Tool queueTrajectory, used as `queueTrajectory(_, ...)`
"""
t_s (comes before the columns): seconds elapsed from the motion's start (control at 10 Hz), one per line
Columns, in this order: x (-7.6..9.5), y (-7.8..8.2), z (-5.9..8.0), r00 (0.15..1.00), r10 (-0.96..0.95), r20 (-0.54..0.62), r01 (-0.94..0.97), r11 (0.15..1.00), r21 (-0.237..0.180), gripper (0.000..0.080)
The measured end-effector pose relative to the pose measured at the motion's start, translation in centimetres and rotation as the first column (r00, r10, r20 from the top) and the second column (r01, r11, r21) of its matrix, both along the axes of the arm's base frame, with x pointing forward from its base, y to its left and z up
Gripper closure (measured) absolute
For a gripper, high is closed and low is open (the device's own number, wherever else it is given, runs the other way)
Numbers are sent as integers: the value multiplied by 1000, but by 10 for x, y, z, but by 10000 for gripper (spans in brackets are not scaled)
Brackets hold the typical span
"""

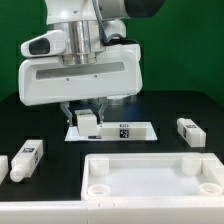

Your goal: Assemble desk

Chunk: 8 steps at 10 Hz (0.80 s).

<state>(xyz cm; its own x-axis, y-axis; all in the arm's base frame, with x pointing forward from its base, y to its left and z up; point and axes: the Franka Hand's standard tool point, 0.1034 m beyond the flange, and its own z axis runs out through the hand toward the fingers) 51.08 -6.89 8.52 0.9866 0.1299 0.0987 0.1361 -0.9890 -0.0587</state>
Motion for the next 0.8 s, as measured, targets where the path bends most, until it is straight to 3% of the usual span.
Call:
queueTrajectory(0.2,-4,-4,-3,1000,5,10,-5,1000,-9,515)
queueTrajectory(0.4,-56,-30,-25,999,28,-16,-28,999,-44,515)
queueTrajectory(0.6,-82,-53,-43,1000,2,-11,-3,996,-86,515)
queueTrajectory(0.8,-77,-48,-41,1000,5,-20,-7,997,-75,515)
